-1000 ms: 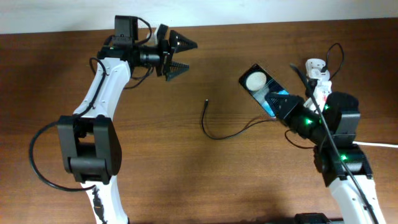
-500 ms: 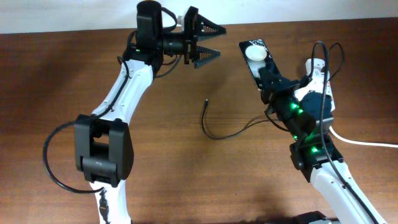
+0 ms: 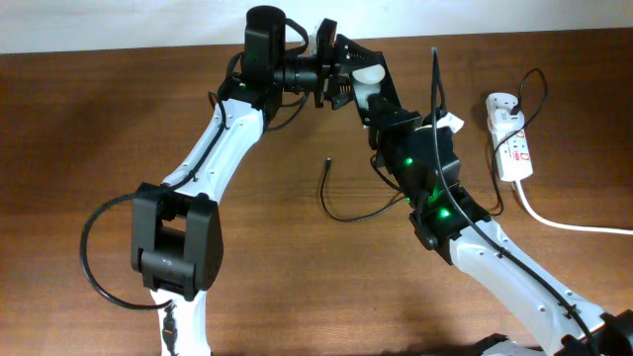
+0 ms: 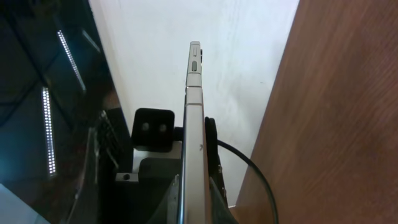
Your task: Plug charger to phone and switch on socket
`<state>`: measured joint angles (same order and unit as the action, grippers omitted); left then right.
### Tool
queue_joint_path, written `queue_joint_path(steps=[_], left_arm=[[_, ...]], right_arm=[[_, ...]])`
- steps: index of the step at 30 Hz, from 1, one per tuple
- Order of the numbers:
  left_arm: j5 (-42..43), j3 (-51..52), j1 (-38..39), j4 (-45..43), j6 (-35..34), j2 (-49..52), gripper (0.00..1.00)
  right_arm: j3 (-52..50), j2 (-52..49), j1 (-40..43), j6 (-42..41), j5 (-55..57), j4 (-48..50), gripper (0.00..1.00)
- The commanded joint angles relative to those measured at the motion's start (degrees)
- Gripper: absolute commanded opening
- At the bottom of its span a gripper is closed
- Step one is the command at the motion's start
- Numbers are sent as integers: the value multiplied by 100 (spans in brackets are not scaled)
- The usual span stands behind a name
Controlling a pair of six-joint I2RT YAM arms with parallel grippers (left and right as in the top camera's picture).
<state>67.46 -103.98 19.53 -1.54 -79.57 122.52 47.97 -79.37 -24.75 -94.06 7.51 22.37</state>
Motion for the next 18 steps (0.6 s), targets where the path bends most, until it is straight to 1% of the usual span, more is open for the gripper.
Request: queue_joint_path(steps=[1,3,4,7,10,14,18], left_arm=[[-4,-59,-7,-15,-59,26,58],[-39,-59,-7,-15,-59,26,48],[-46,-59,-7,-15,-57,26,40],[-35,-59,-7,-15,-57,26,21],[-39,-59,-7,-15,-57,26,19],[-24,-59,-9,-15,-57,26,8],[35,-59,-13,-15,-57,26,6]], right_arm=[[216,13,-61,52,66,107,4],[221,13,-140,52,74,208,4],[221,13,-155,52,70,219,4],[221,13,-155,52,66,212,4],[221,13,-155,52,66,212,4],[221,13,-155,52,68,212,4],[221,13,-153,52,70,210,4]])
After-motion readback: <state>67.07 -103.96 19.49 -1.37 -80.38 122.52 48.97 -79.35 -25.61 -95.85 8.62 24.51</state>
